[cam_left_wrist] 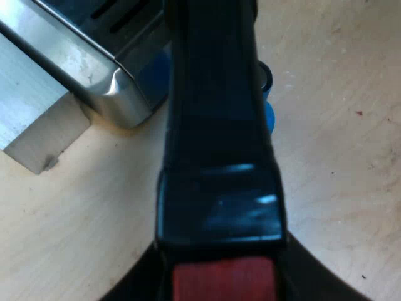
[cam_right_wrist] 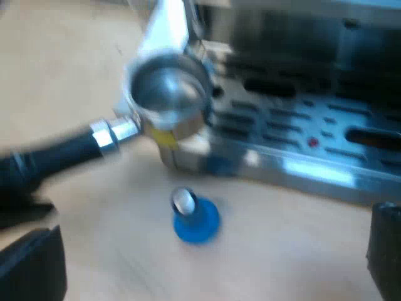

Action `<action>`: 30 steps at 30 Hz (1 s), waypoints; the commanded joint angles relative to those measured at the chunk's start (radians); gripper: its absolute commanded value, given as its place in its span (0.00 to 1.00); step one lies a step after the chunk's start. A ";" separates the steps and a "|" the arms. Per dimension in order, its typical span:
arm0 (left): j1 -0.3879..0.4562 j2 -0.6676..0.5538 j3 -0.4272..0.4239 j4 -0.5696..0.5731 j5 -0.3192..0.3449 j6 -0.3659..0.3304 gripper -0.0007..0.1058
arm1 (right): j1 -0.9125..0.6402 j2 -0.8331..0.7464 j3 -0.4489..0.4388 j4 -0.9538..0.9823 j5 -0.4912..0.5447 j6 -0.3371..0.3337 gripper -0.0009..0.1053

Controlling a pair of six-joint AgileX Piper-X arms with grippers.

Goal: Put the handle in the coffee machine

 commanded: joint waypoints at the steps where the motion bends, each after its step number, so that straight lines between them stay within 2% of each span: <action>1: 0.000 -0.010 -0.015 -0.014 0.046 0.005 0.01 | 0.019 0.019 0.036 -0.162 0.075 -0.021 0.99; 5: 0.000 -0.006 -0.015 -0.023 0.050 0.020 0.01 | 0.033 0.052 0.117 -0.350 0.109 -0.023 0.99; 9: 0.000 -0.006 -0.015 -0.026 0.048 0.059 0.01 | 0.044 0.060 0.186 -0.484 0.250 -0.024 0.99; 13: 0.000 0.009 -0.015 -0.041 0.048 0.073 0.01 | 0.044 0.060 0.228 -0.537 0.348 -0.024 0.99; 16: 0.000 0.088 -0.015 -0.058 0.053 0.082 0.01 | 0.044 0.060 0.264 -0.570 0.388 -0.026 0.99; 20: 0.000 0.157 -0.015 -0.073 0.053 0.127 0.01 | 0.044 0.060 0.330 -0.660 0.405 -0.040 0.99; 22: 0.000 0.172 -0.015 -0.090 0.053 0.133 0.01 | 0.044 0.060 0.363 -0.721 0.452 -0.061 0.99; 23: 0.000 0.182 -0.015 -0.102 0.053 0.133 0.01 | 0.044 0.060 0.382 -0.762 0.465 -0.093 0.99; 26: 0.000 0.226 -0.018 -0.131 0.055 0.133 0.01 | 0.044 0.068 0.408 -0.832 0.465 -0.129 0.99; 30: 0.000 0.293 -0.042 -0.151 0.073 0.138 0.01 | 0.044 0.110 0.410 -0.904 0.465 -0.238 0.99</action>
